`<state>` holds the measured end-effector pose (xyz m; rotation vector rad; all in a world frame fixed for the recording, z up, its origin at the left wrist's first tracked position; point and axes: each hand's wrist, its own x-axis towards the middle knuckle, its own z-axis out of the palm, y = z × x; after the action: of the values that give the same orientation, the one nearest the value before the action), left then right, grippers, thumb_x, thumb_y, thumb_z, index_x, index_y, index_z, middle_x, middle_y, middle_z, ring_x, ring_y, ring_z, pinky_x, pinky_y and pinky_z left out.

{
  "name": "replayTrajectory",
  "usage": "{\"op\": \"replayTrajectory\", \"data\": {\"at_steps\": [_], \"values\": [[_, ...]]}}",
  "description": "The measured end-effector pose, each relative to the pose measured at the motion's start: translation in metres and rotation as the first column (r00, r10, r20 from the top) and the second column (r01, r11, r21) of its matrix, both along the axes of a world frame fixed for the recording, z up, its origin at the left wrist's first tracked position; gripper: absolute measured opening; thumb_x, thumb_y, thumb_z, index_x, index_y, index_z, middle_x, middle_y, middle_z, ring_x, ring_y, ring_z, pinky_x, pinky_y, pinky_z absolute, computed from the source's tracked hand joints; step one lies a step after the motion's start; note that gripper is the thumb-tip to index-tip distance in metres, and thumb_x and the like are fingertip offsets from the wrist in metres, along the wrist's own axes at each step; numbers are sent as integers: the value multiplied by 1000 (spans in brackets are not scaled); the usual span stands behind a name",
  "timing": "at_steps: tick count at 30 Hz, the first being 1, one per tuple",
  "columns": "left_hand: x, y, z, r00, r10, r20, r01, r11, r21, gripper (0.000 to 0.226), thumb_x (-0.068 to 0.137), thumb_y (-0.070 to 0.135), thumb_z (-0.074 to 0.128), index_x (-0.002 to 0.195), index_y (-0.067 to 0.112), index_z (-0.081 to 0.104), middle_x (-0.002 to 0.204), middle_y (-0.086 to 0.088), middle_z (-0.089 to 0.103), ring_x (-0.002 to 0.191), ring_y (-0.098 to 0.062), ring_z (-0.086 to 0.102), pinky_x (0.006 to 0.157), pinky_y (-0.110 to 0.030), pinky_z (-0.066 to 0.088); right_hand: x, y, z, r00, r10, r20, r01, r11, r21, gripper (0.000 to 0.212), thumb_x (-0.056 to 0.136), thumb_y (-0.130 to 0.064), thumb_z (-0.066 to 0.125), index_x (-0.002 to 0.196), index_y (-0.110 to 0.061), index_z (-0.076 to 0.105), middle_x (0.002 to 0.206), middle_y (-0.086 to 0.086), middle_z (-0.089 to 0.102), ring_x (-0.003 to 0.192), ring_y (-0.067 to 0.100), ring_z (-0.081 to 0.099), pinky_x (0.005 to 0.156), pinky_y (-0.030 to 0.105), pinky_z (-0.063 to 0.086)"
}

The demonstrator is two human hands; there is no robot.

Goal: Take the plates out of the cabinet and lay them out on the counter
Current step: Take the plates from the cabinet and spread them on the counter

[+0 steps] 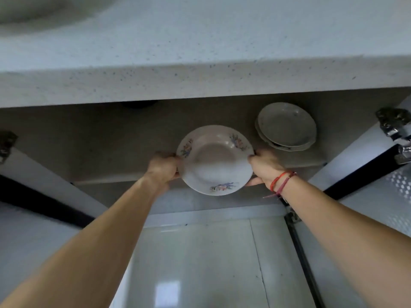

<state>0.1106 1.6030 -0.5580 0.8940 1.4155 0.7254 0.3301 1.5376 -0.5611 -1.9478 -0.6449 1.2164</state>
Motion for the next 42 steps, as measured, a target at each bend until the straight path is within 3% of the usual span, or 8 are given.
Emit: {"op": "replayTrajectory", "data": {"at_steps": [4, 8, 10, 16, 22, 30, 36, 42], "values": [[-16, -32, 21, 993, 15, -114, -21, 999, -47, 25, 86, -8, 57, 110, -10, 64, 98, -20, 69, 82, -34, 67, 58, -35, 61, -13, -34, 27, 1000, 10, 3, -9, 997, -75, 19, 98, -4, 41, 103, -8, 59, 103, 15, 66, 78, 27, 66, 57, 44, 62], [-28, -72, 53, 991, -18, -130, 4, 994, -111, 21, 84, -14, 53, 80, 0, 68, 71, -10, 69, 62, -25, 64, 49, -29, 58, -22, -70, 51, 999, 37, 10, -35, 984, -177, 17, 95, -7, 43, 99, -7, 59, 103, 11, 67, 80, 25, 69, 58, 43, 62], [-32, -91, 70, 989, -40, -140, 21, 990, -137, 25, 85, -13, 53, 73, 4, 66, 76, -12, 68, 64, -26, 62, 48, -27, 57, -27, -87, 64, 999, 35, 21, -29, 976, -216, 16, 93, -6, 45, 101, -3, 59, 106, 16, 66, 86, 32, 69, 57, 46, 62], [-52, -142, 127, 985, -66, -157, 31, 975, -219, 15, 91, -7, 53, 91, -1, 67, 83, -12, 69, 67, -24, 66, 60, -30, 60, -41, -136, 128, 997, 72, -33, -79, 956, -283, 22, 93, -1, 45, 110, 2, 57, 110, 19, 65, 95, 37, 66, 56, 46, 62], [-71, -182, 207, 983, -80, -164, 39, 970, -240, 18, 93, -3, 54, 87, 6, 69, 85, -7, 72, 73, -23, 69, 59, -28, 60, -56, -173, 210, 994, 104, -41, -112, 947, -300, 16, 93, -1, 47, 102, -7, 59, 106, 15, 67, 95, 37, 68, 62, 49, 63], [-94, -218, 315, 983, -94, -160, 67, 984, -166, 28, 92, -3, 54, 75, 12, 71, 86, -12, 75, 71, -24, 72, 55, -28, 59, -77, -201, 322, 995, 88, -54, -99, 966, -241, 12, 87, 5, 49, 86, -1, 59, 94, 16, 67, 88, 35, 68, 63, 58, 60], [-106, -227, 377, 988, -70, -139, 60, 995, -76, 26, 91, -2, 56, 75, 6, 74, 76, -7, 76, 68, -24, 74, 56, -29, 58, -80, -204, 392, 987, 157, -15, -158, 977, -144, 13, 90, 1, 52, 93, -2, 64, 90, 14, 69, 78, 29, 70, 50, 39, 61], [-104, -219, 414, 990, -65, -125, 65, 998, -7, 26, 93, 1, 57, 75, 7, 74, 77, -6, 77, 74, -26, 74, 61, -31, 60, -73, -196, 436, 977, 210, 34, -207, 976, -74, 19, 91, 0, 49, 93, -1, 67, 90, 15, 72, 77, 27, 72, 53, 37, 61]]}}
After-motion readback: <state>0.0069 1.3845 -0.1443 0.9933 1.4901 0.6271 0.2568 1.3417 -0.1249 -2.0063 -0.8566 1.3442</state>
